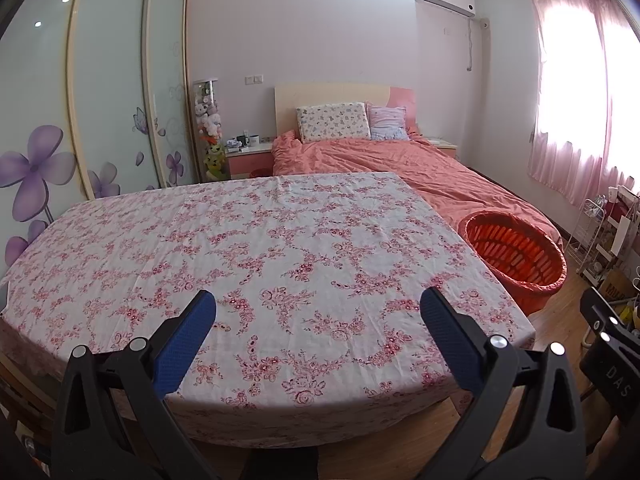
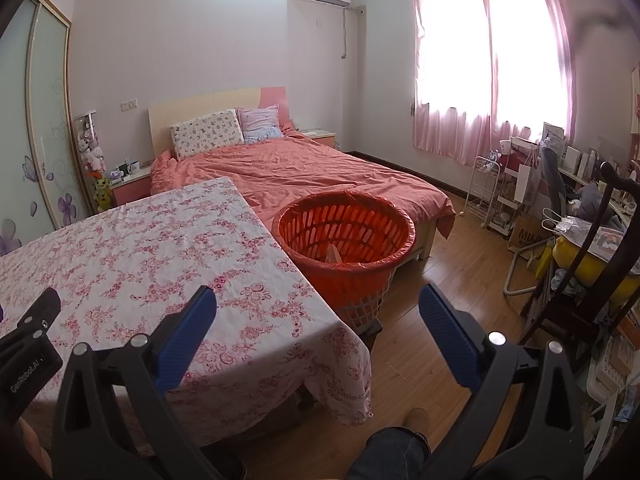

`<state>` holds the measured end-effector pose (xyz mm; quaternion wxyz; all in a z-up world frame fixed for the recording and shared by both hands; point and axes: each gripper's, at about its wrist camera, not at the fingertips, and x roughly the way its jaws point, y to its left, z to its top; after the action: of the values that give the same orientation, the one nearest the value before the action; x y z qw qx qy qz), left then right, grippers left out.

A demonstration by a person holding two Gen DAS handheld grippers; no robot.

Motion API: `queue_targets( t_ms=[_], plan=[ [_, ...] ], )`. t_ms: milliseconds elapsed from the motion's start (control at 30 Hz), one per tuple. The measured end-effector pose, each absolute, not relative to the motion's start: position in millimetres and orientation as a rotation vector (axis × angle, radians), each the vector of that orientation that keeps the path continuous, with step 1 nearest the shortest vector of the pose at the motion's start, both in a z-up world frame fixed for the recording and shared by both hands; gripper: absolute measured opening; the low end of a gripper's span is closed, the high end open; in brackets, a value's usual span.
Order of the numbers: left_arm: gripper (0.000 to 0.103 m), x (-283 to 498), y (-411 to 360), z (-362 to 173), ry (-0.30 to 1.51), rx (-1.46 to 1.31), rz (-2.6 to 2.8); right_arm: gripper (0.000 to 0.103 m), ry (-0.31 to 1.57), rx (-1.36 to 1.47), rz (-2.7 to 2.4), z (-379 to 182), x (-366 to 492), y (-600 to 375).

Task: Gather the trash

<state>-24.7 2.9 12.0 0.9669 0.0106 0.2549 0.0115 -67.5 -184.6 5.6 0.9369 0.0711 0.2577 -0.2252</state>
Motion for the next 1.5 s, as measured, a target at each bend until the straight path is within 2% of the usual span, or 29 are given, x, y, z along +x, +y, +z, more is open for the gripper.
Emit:
queue_targets(
  t_ms=[1500],
  plan=[
    [0.101,-23.7,2.3,9.3,0.532,0.015,0.021,0.099,0.528,0.139,-0.460,5.9,-67.4,-182.9]
  ],
)
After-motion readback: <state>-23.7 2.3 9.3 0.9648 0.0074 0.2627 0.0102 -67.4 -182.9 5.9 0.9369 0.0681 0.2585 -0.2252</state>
